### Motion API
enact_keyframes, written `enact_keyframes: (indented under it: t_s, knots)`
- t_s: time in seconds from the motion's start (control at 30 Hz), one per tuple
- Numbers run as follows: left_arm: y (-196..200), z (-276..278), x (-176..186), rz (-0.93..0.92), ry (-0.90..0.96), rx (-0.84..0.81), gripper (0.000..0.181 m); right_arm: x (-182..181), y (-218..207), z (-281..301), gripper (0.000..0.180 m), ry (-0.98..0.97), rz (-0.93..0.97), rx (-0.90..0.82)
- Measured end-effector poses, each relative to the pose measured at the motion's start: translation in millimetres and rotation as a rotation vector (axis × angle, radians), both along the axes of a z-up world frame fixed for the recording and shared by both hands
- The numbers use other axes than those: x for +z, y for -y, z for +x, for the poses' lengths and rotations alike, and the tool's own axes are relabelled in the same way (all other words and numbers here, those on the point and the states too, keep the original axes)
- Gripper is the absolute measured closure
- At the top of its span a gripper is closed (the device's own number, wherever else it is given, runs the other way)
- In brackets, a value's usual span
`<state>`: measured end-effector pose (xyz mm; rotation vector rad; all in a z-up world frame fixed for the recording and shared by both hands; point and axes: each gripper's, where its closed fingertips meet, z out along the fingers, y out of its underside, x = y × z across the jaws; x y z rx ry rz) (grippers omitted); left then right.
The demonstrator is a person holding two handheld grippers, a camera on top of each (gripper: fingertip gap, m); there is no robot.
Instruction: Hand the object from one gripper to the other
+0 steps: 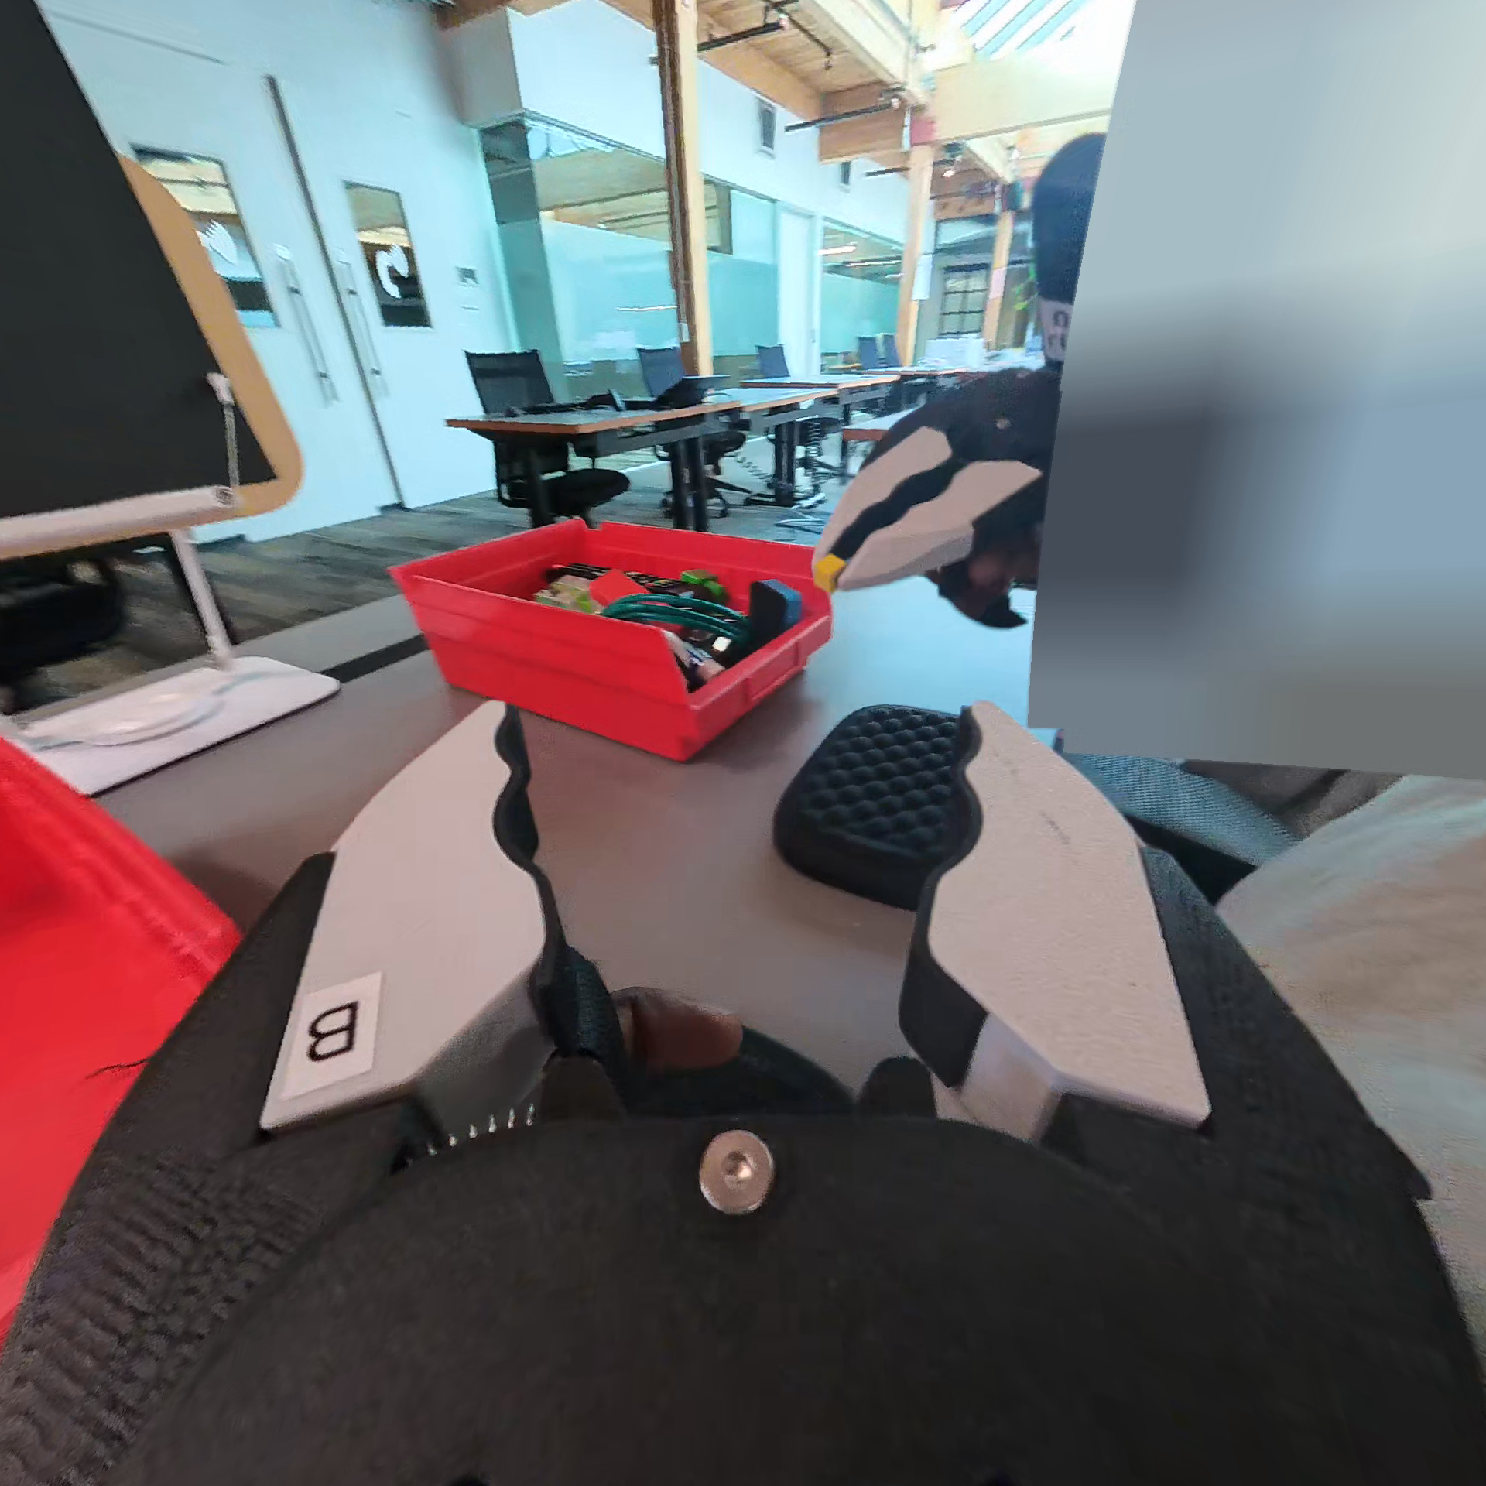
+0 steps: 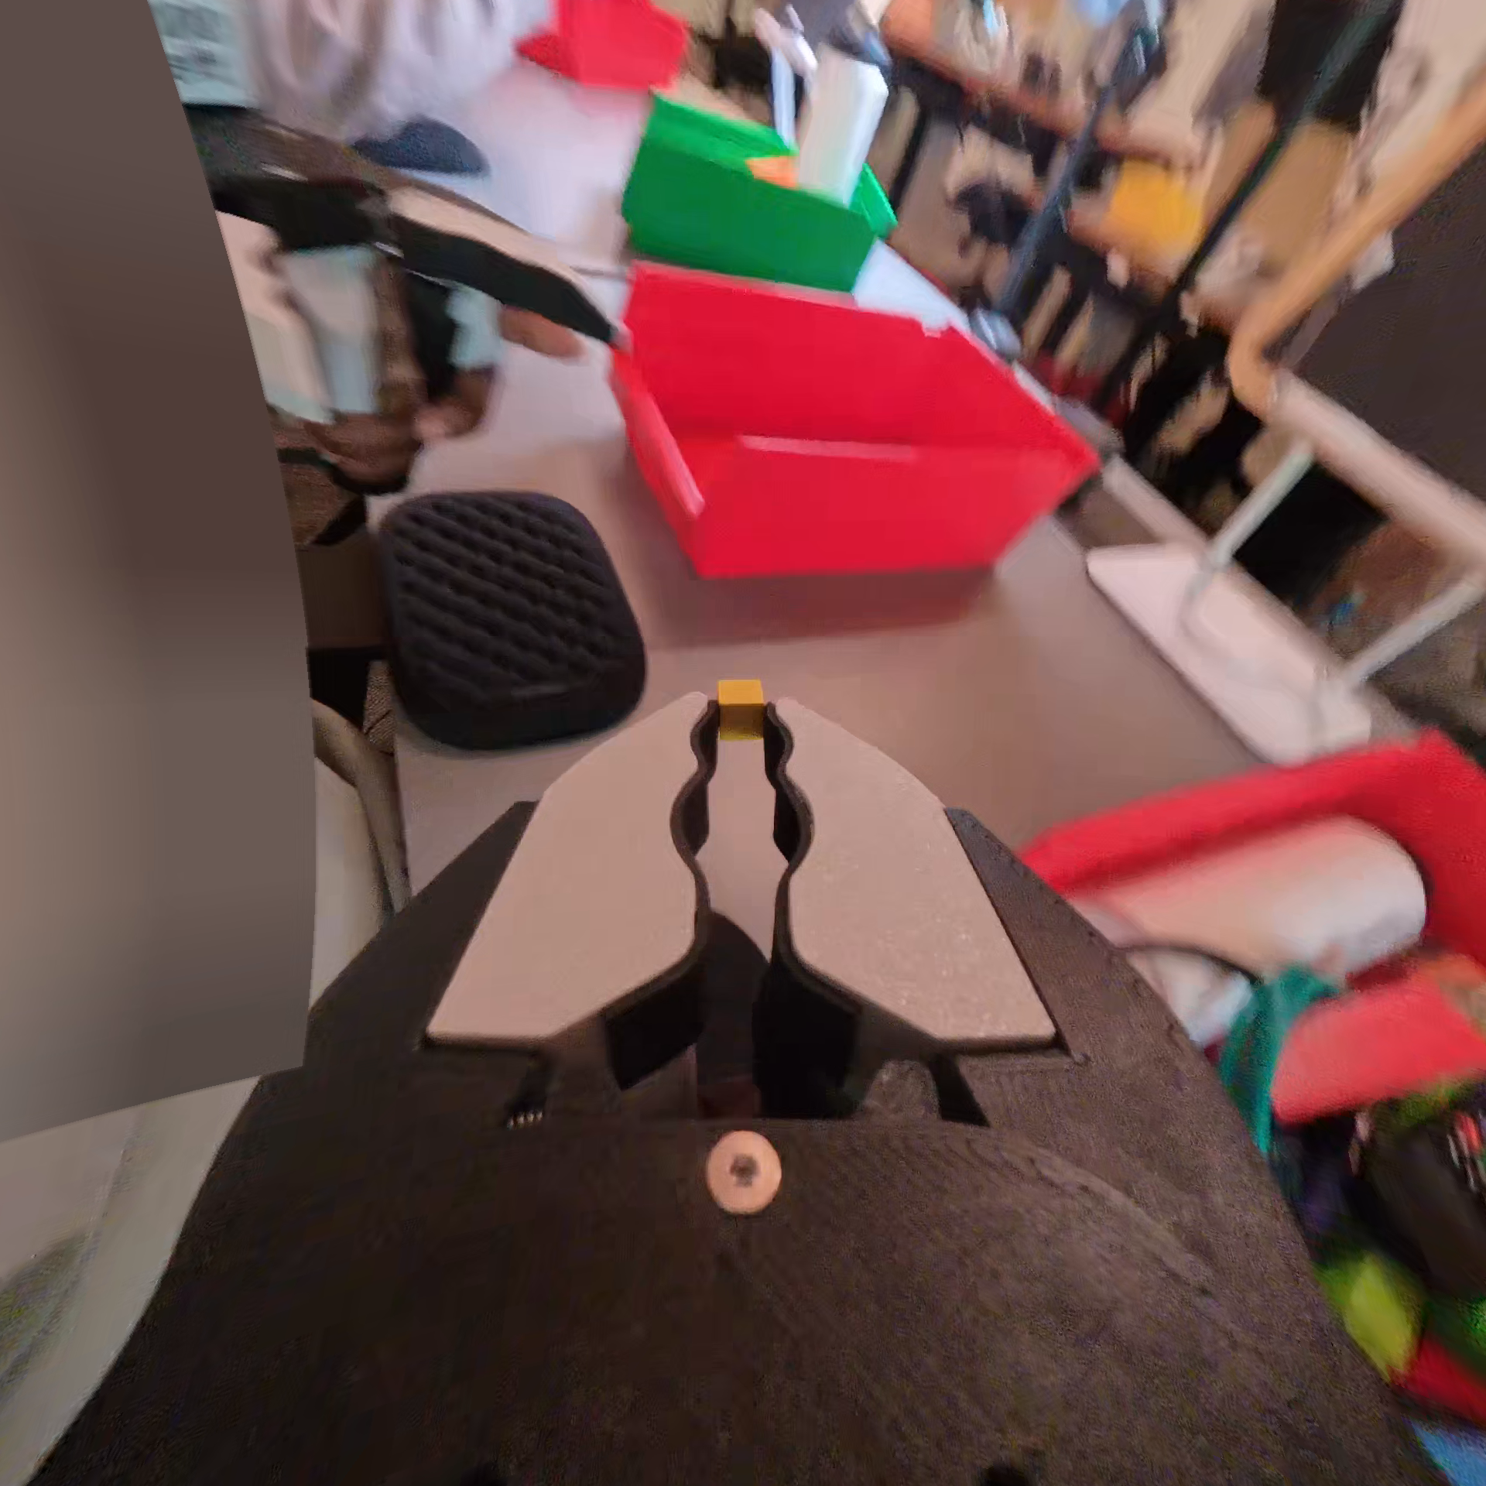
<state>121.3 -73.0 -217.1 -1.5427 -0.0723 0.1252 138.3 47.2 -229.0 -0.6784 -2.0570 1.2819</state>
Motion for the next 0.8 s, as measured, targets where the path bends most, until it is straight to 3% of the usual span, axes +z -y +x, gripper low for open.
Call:
enact_keyframes:
  t_s: [0.27,0.4,0.8]
  knots:
    - [11,-15,3,-0.015,-0.051,0.104,0.081,-26,-133,-53,0.169,0.320,0.170,-0.371]
    - [13,-18,6,0.000,-0.105,0.145,0.082,-41,-175,-71,0.169,0.491,0.235,-0.449]
    - [16,-17,13,0.117,-0.086,0.122,0.084,-89,-214,-96,0.166,0.784,0.275,-0.508]
